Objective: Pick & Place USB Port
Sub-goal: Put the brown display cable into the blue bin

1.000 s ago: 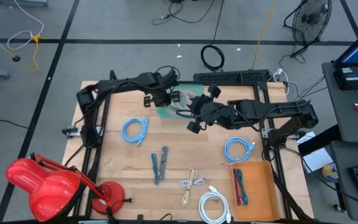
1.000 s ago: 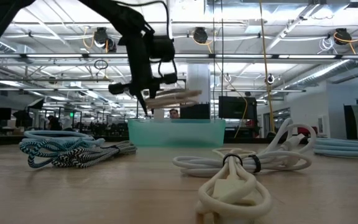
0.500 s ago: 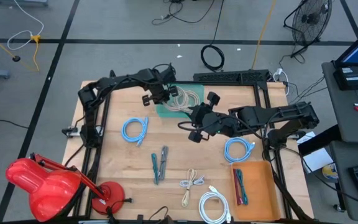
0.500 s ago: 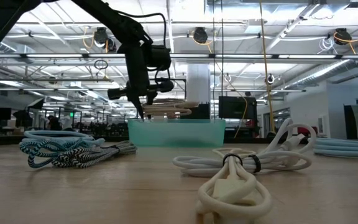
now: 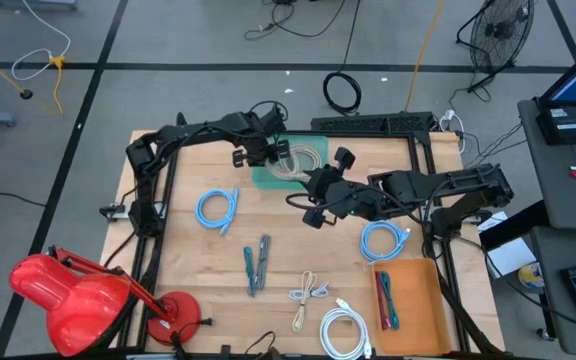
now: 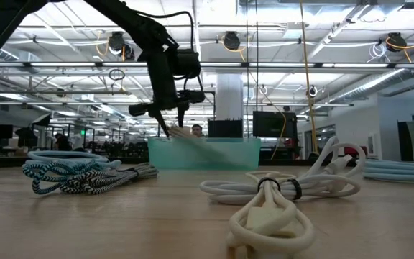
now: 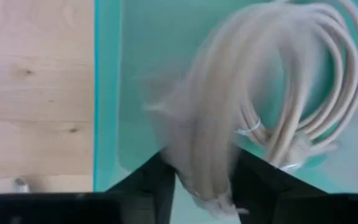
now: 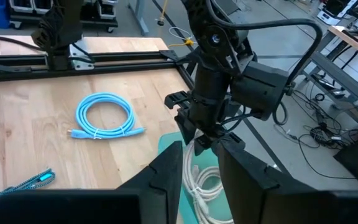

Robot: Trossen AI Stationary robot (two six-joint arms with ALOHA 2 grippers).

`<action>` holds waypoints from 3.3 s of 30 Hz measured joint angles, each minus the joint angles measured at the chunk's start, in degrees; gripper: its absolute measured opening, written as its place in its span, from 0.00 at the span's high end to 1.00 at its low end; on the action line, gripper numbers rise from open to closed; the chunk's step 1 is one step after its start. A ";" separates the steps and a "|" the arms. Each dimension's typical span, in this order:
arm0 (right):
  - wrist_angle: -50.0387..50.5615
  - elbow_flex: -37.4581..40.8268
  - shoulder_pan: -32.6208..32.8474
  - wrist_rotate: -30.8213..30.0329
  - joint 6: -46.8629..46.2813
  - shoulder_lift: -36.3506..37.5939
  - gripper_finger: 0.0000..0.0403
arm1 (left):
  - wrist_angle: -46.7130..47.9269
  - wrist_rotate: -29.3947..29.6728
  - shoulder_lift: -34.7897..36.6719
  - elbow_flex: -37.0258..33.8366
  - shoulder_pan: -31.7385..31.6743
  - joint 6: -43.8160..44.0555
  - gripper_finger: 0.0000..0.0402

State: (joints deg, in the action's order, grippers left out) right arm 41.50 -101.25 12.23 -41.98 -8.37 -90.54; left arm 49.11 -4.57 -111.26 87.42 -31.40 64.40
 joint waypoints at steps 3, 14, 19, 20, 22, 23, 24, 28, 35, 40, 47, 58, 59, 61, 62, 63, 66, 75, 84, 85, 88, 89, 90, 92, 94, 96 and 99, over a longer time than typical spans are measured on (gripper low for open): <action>-0.06 0.00 0.29 0.00 -0.16 0.00 0.77 | 0.45 0.01 0.00 0.00 -0.09 0.12 0.59; -0.02 0.00 0.26 -0.17 -0.11 0.00 0.77 | 2.09 -1.47 0.00 0.00 -0.11 -0.45 0.58; 1.57 0.00 0.26 -1.82 -0.09 0.00 0.77 | 0.26 -1.08 0.05 0.00 -0.13 -8.09 0.70; 2.16 0.02 0.26 -3.16 -0.26 0.00 0.77 | 0.26 -0.29 0.07 0.00 -0.13 -10.24 0.74; 3.37 0.02 0.21 -5.90 -1.50 0.00 0.77 | 0.50 1.63 0.09 0.00 -0.07 -14.97 0.83; 4.12 0.02 -0.01 -6.48 -2.25 0.00 0.77 | 0.57 2.32 0.09 0.00 -0.09 -16.99 0.88; 4.82 0.02 -0.31 -6.74 -3.09 0.00 0.77 | 0.61 2.64 0.09 0.00 -0.09 -18.85 0.93; 6.75 0.02 -2.03 -5.25 -7.00 -0.02 0.80 | -0.60 3.46 0.09 0.00 -0.29 -22.35 0.98; 7.63 0.02 -3.91 -1.25 -9.17 -0.02 0.94 | -8.37 3.62 0.09 0.00 -0.42 -24.77 0.99; 7.67 0.02 -4.09 -1.40 -9.95 -0.02 0.99 | -8.85 4.00 -2.11 0.02 -0.13 -26.63 1.00; 8.13 0.02 -5.19 0.26 -11.68 -0.02 1.00 | -7.72 4.51 -4.94 0.02 0.88 -28.74 1.00; 8.57 0.02 -5.48 0.26 -12.18 -0.02 1.00 | -3.39 8.14 -6.57 -0.04 0.61 -29.94 1.00; 8.56 0.02 -5.48 0.25 -12.15 -0.02 1.00 | -2.88 8.17 -6.67 -0.04 0.61 -29.93 1.00; 8.57 0.02 -5.48 0.19 -12.13 -0.02 1.00 | -2.50 9.07 -6.69 -0.04 0.64 -29.96 1.00; 8.57 0.02 -5.48 0.17 -12.11 -0.02 1.00 | -2.39 9.82 -6.75 -0.04 0.78 -29.74 1.00; 8.57 0.02 -5.48 0.17 -12.07 -0.02 1.00 | -2.26 10.40 -6.81 -0.04 0.85 -29.35 1.00; 8.57 0.02 -5.48 0.17 -11.99 -0.02 1.00 | -2.07 10.64 -6.86 -0.04 0.85 -29.29 1.00; 8.73 0.02 -5.90 -0.09 -12.15 -0.02 1.00 | 3.24 15.36 -6.86 0.00 0.89 -27.01 1.00; 8.25 10.26 -14.79 5.53 -18.44 -0.02 1.00 | 0.87 14.71 -6.86 0.00 1.97 -26.84 1.00; 6.74 13.09 -16.46 7.72 -18.37 -0.09 1.00 | 0.39 14.35 -6.86 0.00 2.08 -26.77 1.00; -2.23 21.89 -21.11 16.03 -17.75 -0.09 1.00 | -0.37 13.66 -6.86 0.00 2.35 -26.60 1.00; -5.51 24.69 -22.24 18.73 -18.22 -0.07 1.00 | -0.38 13.65 -6.86 0.00 2.44 -26.42 1.00; -8.08 27.30 -23.13 20.56 -19.17 -0.09 1.00 | -0.43 13.65 -6.86 0.00 2.52 -26.38 1.00; -11.62 31.38 -24.63 22.55 -20.76 -0.09 1.00 | -0.57 13.65 -6.86 0.00 2.56 -26.38 1.00; -13.27 33.63 -26.02 24.37 -21.73 -0.09 1.00 | -0.57 13.65 -6.86 0.00 2.58 -26.38 1.00; -13.11 34.91 -26.90 24.32 -21.77 -0.09 1.00 | -0.02 13.67 -6.86 0.00 2.57 -26.18 1.00; -14.61 35.39 -27.61 24.41 -20.85 -0.09 1.00 | 3.49 14.86 -6.86 0.00 2.60 -23.71 1.00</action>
State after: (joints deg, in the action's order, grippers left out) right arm 26.89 -65.87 -15.38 -17.56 -29.22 -90.63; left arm 52.60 10.29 -118.13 87.42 -28.80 40.69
